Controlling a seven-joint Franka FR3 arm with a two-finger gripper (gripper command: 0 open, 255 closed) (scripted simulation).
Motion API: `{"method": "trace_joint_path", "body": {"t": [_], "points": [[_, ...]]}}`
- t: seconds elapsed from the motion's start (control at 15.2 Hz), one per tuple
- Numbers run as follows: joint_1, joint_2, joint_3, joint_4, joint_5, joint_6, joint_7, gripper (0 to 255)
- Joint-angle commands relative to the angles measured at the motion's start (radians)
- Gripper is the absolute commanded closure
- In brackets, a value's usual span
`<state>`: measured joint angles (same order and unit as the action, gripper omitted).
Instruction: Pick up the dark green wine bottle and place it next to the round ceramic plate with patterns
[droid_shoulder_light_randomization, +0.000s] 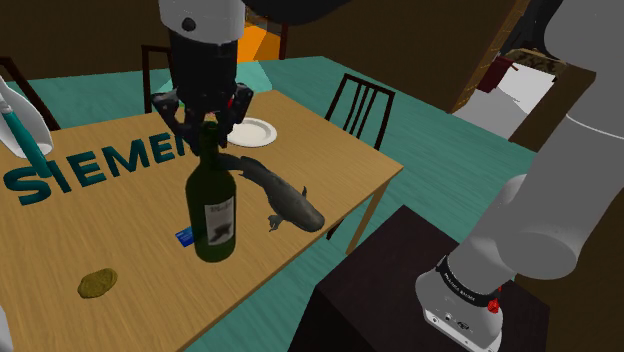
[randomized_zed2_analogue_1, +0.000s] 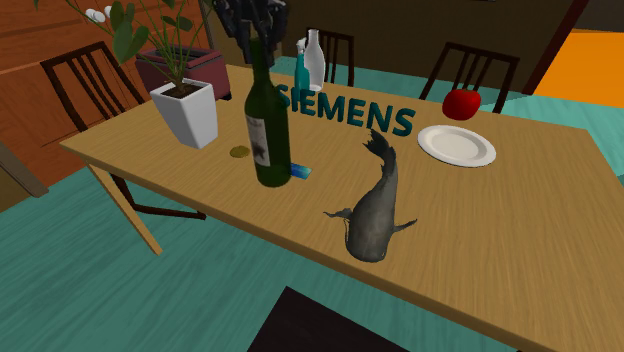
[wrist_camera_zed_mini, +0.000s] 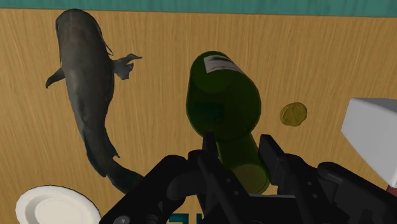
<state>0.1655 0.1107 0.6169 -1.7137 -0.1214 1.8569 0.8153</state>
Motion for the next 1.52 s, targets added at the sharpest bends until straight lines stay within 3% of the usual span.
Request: {"method": "trace_joint_path", "body": {"t": [0.0, 0.13, 0.86, 1.45], "points": [[0.001, 0.000, 0.001, 0.026, 0.000, -0.025, -0.002, 255], [0.001, 0.000, 0.001, 0.040, 0.001, -0.039, -0.003, 255], [-0.153, -0.080, -0.120, -0.043, 0.068, -0.006, -0.287, 255], [-0.256, -0.043, -0.215, 0.000, 0.071, -0.009, -0.487, 255]]}}
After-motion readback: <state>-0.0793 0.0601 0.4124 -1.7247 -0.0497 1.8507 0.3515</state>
